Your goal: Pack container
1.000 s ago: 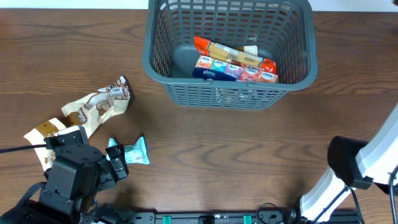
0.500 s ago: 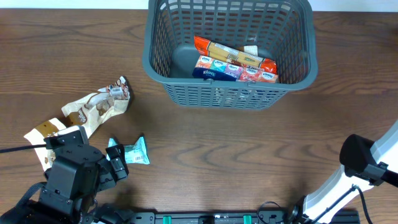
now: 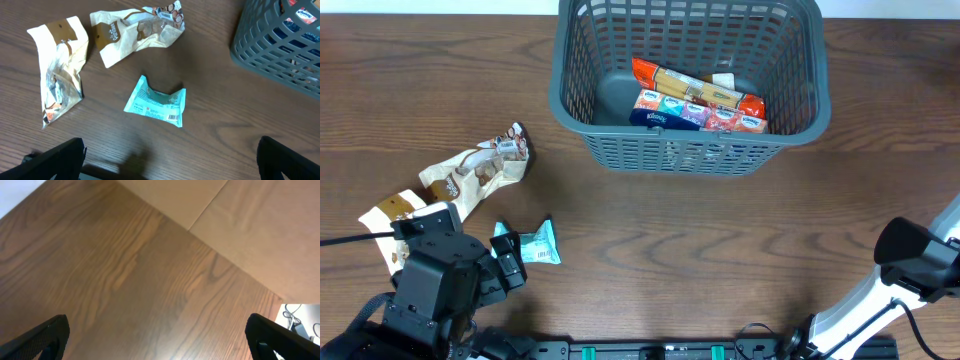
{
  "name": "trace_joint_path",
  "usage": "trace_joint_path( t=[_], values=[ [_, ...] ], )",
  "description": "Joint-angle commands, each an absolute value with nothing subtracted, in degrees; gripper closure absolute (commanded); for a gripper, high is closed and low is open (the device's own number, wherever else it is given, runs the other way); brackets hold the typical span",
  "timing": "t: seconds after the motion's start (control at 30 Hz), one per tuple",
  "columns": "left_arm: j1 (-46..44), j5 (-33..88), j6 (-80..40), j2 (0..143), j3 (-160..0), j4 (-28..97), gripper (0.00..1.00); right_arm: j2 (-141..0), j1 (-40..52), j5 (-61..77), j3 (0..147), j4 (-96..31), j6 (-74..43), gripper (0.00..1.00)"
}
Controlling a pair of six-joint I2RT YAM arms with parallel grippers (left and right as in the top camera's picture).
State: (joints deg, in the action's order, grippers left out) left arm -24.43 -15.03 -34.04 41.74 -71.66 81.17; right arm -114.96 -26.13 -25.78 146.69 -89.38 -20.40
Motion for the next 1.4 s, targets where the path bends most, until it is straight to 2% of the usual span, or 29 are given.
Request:
trace_joint_path(
  t=[0.0,0.6,1.3,1.33,1.37],
  values=[
    [-24.08,-15.75,-33.08,41.85,-72.03,81.43,0.01,-115.52,-26.20,-23.44,145.40,-88.49,-21.19,0.01],
    [-24.05,-15.73,-33.12,41.85,-72.03,79.15,0.01,-115.52,-26.22,-23.49,145.21,-88.51,-21.19,0.01],
    [-24.05,-21.50,-30.04,41.85,-72.03,67.96,0.01,-115.52,-26.22,-23.49,145.21,-88.51,-21.19,0.01],
    [-24.05,-23.35,-30.06,41.85,-72.01,67.92,0.05,-115.52,-26.22,-23.49,145.21,-88.51,-21.19,0.01],
    [-24.05,-24.95,-30.04,41.85,-72.03,67.70,0.16,-115.52,-26.22,-23.49,145.21,-88.51,-21.19,0.01]
  ],
)
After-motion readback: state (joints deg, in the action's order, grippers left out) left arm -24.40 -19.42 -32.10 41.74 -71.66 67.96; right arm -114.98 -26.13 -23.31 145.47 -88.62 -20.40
